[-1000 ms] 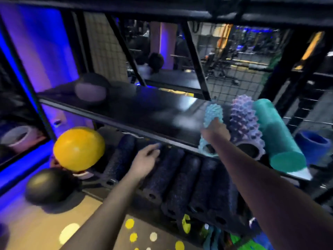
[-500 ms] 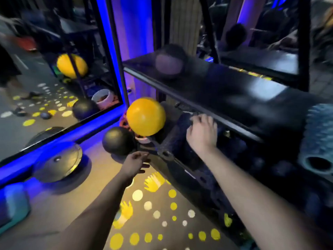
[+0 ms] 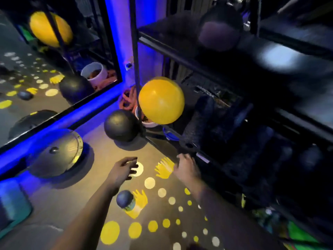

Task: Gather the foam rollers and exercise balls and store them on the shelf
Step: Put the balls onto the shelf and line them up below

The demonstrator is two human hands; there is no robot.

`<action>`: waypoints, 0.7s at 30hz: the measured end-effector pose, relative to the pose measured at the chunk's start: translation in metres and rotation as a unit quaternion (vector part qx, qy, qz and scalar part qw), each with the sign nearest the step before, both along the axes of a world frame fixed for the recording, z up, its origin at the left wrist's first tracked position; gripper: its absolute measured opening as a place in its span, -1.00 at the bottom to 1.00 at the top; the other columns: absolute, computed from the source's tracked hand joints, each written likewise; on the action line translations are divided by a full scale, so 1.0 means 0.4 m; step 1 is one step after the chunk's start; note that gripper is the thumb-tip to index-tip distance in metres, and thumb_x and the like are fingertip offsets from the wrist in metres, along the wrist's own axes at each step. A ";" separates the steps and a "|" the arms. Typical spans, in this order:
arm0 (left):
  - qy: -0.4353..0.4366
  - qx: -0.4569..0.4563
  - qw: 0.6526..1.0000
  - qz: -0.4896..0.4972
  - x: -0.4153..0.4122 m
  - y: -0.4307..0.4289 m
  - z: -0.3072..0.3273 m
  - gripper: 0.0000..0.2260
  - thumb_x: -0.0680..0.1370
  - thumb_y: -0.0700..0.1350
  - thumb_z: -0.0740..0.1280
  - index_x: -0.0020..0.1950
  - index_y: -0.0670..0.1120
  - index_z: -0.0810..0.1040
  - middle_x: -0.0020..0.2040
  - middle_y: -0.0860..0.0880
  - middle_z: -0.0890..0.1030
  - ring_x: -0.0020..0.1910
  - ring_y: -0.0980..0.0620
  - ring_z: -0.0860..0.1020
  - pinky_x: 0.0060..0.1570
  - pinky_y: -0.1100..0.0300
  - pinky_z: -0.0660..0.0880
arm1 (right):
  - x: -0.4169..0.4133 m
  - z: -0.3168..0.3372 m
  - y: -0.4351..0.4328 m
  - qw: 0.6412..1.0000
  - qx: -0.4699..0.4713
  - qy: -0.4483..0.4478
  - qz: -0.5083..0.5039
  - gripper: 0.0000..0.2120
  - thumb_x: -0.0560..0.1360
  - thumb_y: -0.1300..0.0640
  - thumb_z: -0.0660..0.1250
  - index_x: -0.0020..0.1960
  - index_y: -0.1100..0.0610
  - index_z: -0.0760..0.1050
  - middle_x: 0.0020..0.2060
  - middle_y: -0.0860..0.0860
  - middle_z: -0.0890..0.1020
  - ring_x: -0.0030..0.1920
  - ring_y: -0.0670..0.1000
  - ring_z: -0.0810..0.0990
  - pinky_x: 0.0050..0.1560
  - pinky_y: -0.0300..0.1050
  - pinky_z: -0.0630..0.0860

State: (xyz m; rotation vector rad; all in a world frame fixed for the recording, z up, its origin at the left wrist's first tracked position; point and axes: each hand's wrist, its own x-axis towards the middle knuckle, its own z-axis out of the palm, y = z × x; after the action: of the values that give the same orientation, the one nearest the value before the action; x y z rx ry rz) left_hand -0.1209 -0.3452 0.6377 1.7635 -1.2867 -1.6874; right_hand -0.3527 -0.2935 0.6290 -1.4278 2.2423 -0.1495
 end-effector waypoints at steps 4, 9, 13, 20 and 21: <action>0.011 0.020 0.998 -0.066 -0.156 -0.121 -0.059 -0.86 0.65 -0.07 0.31 0.19 0.04 0.60 0.08 -0.13 0.67 -0.12 -0.05 0.57 -0.17 0.12 0.44 | -0.116 -0.029 -0.027 0.994 0.037 -0.020 -0.102 -0.68 0.60 0.10 0.21 0.33 0.07 0.47 0.32 0.10 0.49 0.36 0.17 0.45 0.28 -0.01 0.40; 0.012 0.016 0.993 -0.113 -0.382 -0.258 -0.152 -0.77 0.62 0.05 0.35 0.27 0.08 0.56 0.13 -0.04 0.67 0.06 -0.07 0.64 -0.02 -0.11 0.61 | -0.340 -0.127 -0.121 0.975 0.085 -0.020 -0.204 -0.64 0.61 0.07 0.18 0.39 0.09 0.42 0.35 0.15 0.46 0.31 0.24 0.51 0.23 0.06 0.49; 0.005 0.032 0.994 -0.100 -0.521 -0.367 -0.227 -0.64 0.53 0.21 0.38 0.25 0.09 0.51 0.18 -0.01 0.65 0.11 -0.08 0.63 0.07 -0.10 0.59 | -0.453 -0.219 -0.228 0.963 0.084 -0.040 -0.253 -0.61 0.62 0.08 0.21 0.42 0.11 0.39 0.38 0.17 0.44 0.32 0.26 0.48 0.22 0.08 0.47; 0.018 -0.021 0.986 -0.167 -0.748 -0.517 -0.409 -0.61 0.57 0.06 0.44 0.38 0.06 0.47 0.10 0.24 0.57 -0.02 0.37 0.55 -0.01 0.41 0.45 | -0.613 -0.406 -0.415 0.893 -0.008 -0.086 -0.441 -0.31 0.56 -0.19 0.33 0.52 0.16 0.19 0.40 0.24 0.42 0.34 0.30 0.47 0.31 0.16 0.47; 0.020 -0.034 0.983 -0.179 -0.779 -0.543 -0.439 -0.56 0.55 0.09 0.46 0.39 0.06 0.47 0.13 0.26 0.59 0.02 0.43 0.55 0.10 0.38 0.48 | -0.642 -0.444 -0.435 0.881 -0.018 -0.087 -0.464 -0.24 0.54 -0.24 0.34 0.53 0.16 0.16 0.40 0.24 0.42 0.34 0.30 0.46 0.30 0.16 0.47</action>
State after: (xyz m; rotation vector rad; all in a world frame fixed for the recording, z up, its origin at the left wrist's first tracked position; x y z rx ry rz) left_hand -0.4324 -0.5622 0.4622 1.5180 -1.7025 -1.8253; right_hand -0.6095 -0.4675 0.4514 -0.2155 2.5684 -0.5966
